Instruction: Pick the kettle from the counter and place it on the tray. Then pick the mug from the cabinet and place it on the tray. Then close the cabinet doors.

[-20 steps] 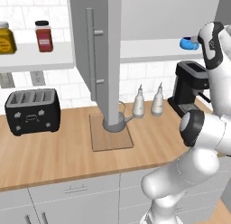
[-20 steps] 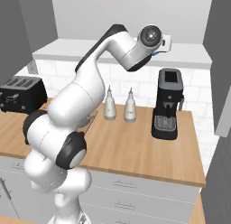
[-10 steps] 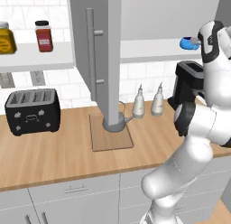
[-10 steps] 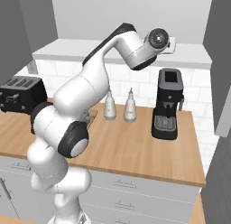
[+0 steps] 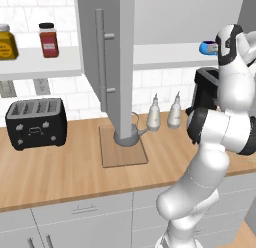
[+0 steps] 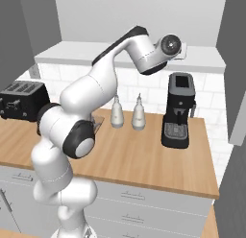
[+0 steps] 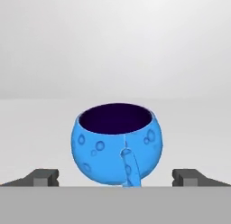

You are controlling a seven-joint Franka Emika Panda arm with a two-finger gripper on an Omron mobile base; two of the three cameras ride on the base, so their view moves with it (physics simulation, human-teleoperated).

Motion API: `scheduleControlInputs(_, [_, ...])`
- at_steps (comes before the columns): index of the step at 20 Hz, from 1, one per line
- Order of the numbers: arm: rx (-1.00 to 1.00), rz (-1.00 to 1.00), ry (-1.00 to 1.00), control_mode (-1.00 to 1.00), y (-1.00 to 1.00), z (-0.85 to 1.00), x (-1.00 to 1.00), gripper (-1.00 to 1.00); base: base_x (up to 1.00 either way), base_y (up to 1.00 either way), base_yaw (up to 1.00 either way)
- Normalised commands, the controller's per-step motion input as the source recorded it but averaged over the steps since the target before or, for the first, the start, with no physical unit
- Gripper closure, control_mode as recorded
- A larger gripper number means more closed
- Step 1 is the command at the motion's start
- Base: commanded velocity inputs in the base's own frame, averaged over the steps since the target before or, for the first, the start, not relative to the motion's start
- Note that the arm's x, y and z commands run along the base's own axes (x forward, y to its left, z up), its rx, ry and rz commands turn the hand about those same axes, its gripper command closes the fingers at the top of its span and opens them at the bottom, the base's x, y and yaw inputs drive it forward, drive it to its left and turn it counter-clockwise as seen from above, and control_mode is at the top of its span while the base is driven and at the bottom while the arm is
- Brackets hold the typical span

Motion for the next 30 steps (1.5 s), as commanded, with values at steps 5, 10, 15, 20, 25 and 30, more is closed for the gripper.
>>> scheduleControlInputs(5, [0.0, 0.02, 0.0, -1.0, 0.0, -0.14, 0.23, -1.0, 0.0, 0.0, 0.0])
scheduleControlInputs(10, [0.0, 0.01, 0.0, -1.0, 0.0, -0.05, 0.11, 1.0, 0.0, 0.0, 0.0])
scheduleControlInputs(15, [0.0, 0.0, -0.05, -1.0, 0.0, 0.0, 0.0, 1.0, 0.0, 0.0, 0.0])
scheduleControlInputs(20, [0.0, 0.0, -0.05, -1.0, 0.0, 0.0, 0.0, 1.0, 0.0, 0.0, 0.0])
scheduleControlInputs(25, [0.0, 0.0, 0.0, -1.0, 0.0, 0.0, 0.0, 1.0, 0.0, 0.0, 0.0])
scheduleControlInputs(30, [0.0, 0.0, 0.0, -1.0, 0.0, 0.0, 0.0, 1.0, 0.0, 0.0, 0.0])
